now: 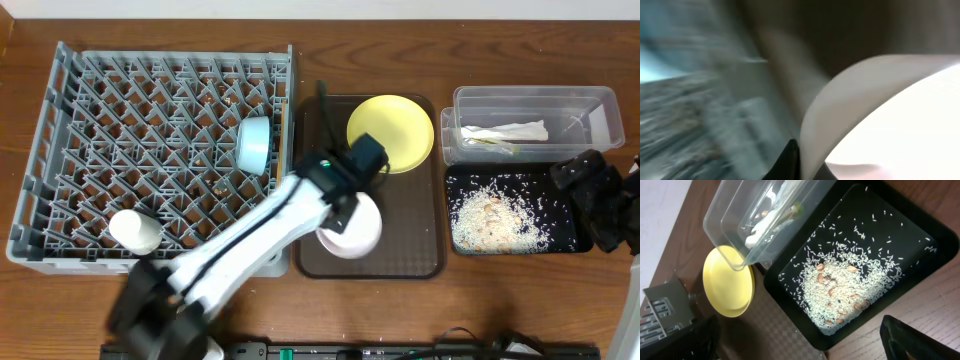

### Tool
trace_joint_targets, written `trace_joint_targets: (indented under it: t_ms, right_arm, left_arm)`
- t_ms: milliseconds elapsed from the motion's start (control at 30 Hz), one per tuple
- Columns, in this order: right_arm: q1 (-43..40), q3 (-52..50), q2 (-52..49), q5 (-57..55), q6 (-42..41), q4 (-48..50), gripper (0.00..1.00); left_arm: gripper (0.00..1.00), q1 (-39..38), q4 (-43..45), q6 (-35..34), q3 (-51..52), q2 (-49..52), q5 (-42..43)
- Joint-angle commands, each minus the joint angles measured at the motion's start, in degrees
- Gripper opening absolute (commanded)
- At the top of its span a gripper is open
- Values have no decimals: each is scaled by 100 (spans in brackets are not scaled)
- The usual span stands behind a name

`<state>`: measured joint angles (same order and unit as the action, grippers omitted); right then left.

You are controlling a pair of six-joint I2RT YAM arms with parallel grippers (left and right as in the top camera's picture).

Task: Sort waste into correct bins and load items into the dishwasher
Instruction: 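Grasp the pink-white bowl rim with the left gripper and lift, then lower the pink-white bowl into the dish rack with the left gripper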

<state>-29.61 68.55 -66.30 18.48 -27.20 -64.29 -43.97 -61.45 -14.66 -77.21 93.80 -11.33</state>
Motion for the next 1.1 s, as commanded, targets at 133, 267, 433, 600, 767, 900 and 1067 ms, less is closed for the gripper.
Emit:
trace_joint_targets:
  t_ms: [133, 267, 433, 600, 767, 900, 1067]
  right_arm:
    - [-15, 0, 39, 42, -39, -2, 99]
    - [-15, 0, 39, 42, -39, -2, 99]
    - [-15, 0, 39, 42, -39, -2, 99]
    - [-15, 0, 39, 42, -39, -2, 99]
    - [-15, 0, 39, 42, -39, -2, 99]
    - [-15, 0, 39, 42, -39, -2, 99]
    - [-15, 0, 39, 39, -39, -2, 99]
  left_arm:
    - [7, 118, -1440, -2376, -166, -1211, -4262]
    - [8, 358, -1950, -2684, -2, -1215, -5110]
    - [8, 769, -1941, -2942, 407, -901, -5178]
    - [7, 1021, -1956, -3139, 487, -317, -5171]
    - [8, 1073, -1947, -3377, 490, 313, -4878]
    - [7, 1067, -2076, -3451, 490, 739, -4697]
    - [7, 1060, -2284, -3818, 496, 907, -4494]
